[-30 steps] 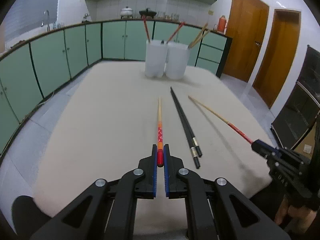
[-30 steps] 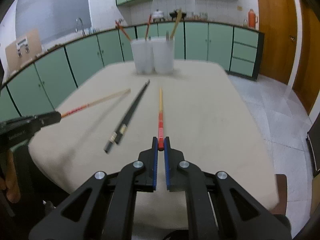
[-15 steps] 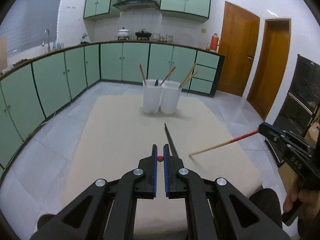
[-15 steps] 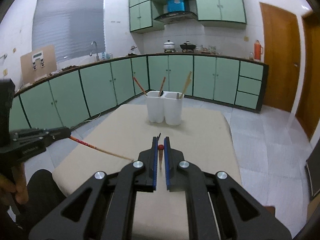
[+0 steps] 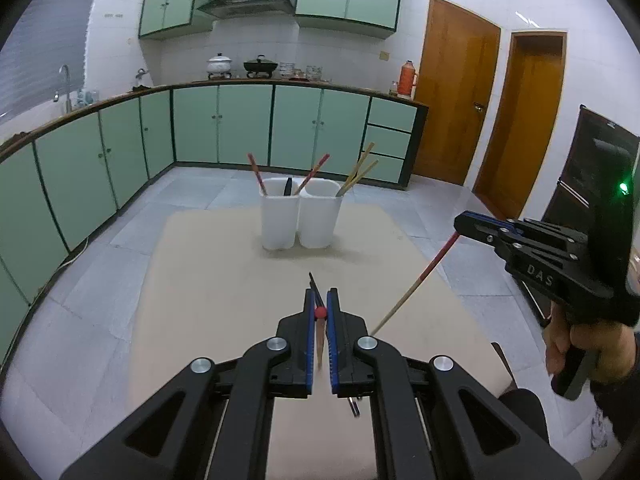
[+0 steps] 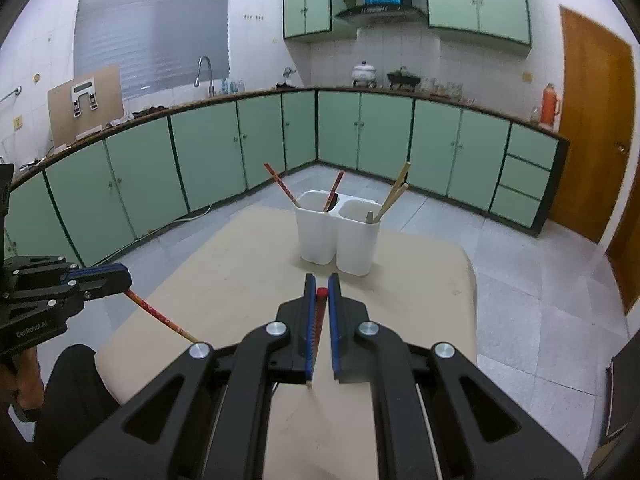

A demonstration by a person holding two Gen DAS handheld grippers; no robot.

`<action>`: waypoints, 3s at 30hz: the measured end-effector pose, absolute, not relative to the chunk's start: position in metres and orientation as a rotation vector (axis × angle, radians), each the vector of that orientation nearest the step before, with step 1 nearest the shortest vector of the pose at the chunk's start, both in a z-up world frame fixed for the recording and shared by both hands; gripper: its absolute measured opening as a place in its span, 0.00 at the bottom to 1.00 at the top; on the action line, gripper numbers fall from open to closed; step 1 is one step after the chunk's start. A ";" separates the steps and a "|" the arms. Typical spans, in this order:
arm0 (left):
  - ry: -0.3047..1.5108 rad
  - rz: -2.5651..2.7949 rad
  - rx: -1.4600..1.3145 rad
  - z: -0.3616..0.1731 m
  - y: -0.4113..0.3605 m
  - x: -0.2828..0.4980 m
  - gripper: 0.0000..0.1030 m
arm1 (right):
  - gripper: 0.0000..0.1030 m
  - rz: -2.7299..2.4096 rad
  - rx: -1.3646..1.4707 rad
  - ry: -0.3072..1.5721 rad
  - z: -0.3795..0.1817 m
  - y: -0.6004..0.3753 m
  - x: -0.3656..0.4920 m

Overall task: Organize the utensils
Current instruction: 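Lift both red-patterned chopsticks and carry them toward the holder, then lower both chopsticks into the holder and open both tools, then move both tools back over the two black chopsticks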

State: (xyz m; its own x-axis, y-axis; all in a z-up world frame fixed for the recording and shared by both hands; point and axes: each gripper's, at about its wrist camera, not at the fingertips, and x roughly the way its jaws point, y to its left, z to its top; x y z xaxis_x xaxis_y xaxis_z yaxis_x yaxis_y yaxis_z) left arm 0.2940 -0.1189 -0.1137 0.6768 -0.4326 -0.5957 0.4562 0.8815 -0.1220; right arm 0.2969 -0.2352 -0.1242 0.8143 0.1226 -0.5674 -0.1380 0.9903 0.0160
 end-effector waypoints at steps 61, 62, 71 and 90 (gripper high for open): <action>0.592 -0.419 0.071 -0.022 -0.133 0.516 0.52 | 0.17 0.068 0.069 0.523 -0.043 -0.292 0.456; 0.579 -0.419 0.059 -0.019 -0.126 0.505 0.57 | 0.20 0.073 0.073 0.507 -0.048 -0.292 0.434; 0.499 -0.375 0.029 -0.095 -0.079 0.369 0.84 | 0.22 0.040 0.108 0.637 -0.217 -0.246 0.278; 0.596 -0.321 -0.031 -0.208 -0.048 0.281 0.85 | 0.22 0.129 -0.051 0.742 -0.334 -0.146 0.255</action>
